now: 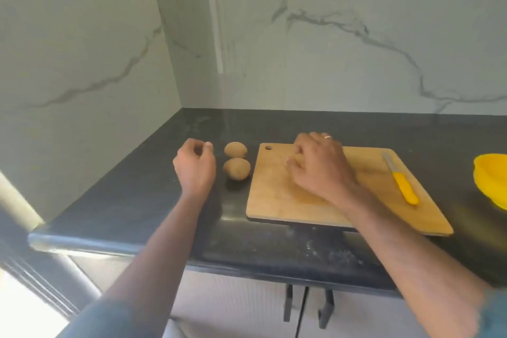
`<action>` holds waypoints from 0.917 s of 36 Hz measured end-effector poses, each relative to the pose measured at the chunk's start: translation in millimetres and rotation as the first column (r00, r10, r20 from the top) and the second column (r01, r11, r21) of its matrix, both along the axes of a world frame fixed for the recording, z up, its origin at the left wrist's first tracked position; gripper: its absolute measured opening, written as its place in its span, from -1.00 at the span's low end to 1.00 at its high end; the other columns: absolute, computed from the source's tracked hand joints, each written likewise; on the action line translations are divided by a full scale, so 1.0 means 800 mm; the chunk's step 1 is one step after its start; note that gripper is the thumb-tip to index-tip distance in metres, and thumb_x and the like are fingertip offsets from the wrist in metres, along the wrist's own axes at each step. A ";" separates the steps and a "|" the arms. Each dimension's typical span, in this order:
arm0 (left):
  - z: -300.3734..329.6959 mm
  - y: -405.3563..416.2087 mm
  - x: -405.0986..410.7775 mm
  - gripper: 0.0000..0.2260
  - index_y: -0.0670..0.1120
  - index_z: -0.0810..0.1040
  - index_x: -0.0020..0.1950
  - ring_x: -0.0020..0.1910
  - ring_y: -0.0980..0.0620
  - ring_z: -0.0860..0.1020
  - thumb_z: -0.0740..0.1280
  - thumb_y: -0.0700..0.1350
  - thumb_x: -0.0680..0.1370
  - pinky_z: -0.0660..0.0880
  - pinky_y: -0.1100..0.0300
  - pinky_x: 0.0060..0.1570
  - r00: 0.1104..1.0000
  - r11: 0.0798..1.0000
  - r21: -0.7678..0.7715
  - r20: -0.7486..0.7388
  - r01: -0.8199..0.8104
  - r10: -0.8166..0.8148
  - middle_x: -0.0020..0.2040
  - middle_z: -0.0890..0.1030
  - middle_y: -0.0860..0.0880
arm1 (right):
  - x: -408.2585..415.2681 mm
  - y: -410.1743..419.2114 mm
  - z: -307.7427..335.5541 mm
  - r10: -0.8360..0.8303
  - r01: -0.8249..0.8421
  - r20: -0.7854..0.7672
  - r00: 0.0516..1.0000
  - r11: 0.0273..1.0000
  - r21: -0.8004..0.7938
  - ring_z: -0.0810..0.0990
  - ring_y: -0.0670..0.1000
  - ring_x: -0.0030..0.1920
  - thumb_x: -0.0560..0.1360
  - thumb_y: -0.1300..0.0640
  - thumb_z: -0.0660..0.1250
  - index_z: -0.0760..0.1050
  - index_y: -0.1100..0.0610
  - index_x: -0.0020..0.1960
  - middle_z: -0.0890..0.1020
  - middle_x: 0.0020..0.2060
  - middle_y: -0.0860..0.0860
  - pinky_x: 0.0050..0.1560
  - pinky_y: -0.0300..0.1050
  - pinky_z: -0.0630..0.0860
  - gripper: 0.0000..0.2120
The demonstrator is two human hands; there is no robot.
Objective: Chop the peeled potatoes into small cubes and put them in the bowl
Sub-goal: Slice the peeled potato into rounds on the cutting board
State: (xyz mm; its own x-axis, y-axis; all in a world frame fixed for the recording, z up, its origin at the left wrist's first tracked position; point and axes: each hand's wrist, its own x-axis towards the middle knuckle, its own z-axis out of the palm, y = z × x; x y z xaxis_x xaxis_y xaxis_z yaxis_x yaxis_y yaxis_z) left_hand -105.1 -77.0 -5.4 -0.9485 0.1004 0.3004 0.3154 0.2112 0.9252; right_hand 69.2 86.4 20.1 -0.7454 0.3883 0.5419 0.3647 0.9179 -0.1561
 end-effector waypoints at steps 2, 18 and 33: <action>-0.004 0.002 -0.019 -0.89 -0.10 0.59 -0.03 0.02 -0.11 0.60 0.32 -0.10 0.61 0.54 0.03 0.08 0.997 1.000 -0.010 0.080 0.001 0.000 -0.09 0.62 0.00 | -0.039 -0.006 0.004 0.109 -0.106 0.048 0.993 0.992 -0.075 0.52 0.07 0.00 0.54 0.01 0.33 0.46 0.05 0.01 0.57 -0.06 -0.04 0.02 0.06 0.51 -0.86; -0.017 -0.015 -0.014 -0.65 0.11 0.57 -0.06 -0.08 0.04 0.59 0.38 0.31 0.32 0.53 0.03 -0.10 0.921 0.849 -0.434 -0.098 0.301 -0.377 -0.15 0.61 0.16 | -0.193 -0.002 0.006 0.357 -0.211 0.245 0.902 0.856 -0.472 0.60 0.00 0.10 0.42 0.02 0.50 0.56 -0.04 0.24 0.63 0.12 -0.03 0.18 -0.02 0.55 -0.59; -0.008 0.038 0.010 -0.55 0.10 0.65 -0.02 -0.08 0.12 0.60 0.47 0.37 0.27 0.61 0.01 -0.04 0.868 0.857 -0.294 -0.137 0.424 -0.477 -0.12 0.65 0.17 | -0.115 0.071 0.004 0.165 -0.101 0.080 0.983 0.852 -0.513 0.58 0.01 0.17 0.51 0.06 0.45 0.56 0.03 0.29 0.61 0.21 -0.02 0.18 -0.08 0.51 -0.65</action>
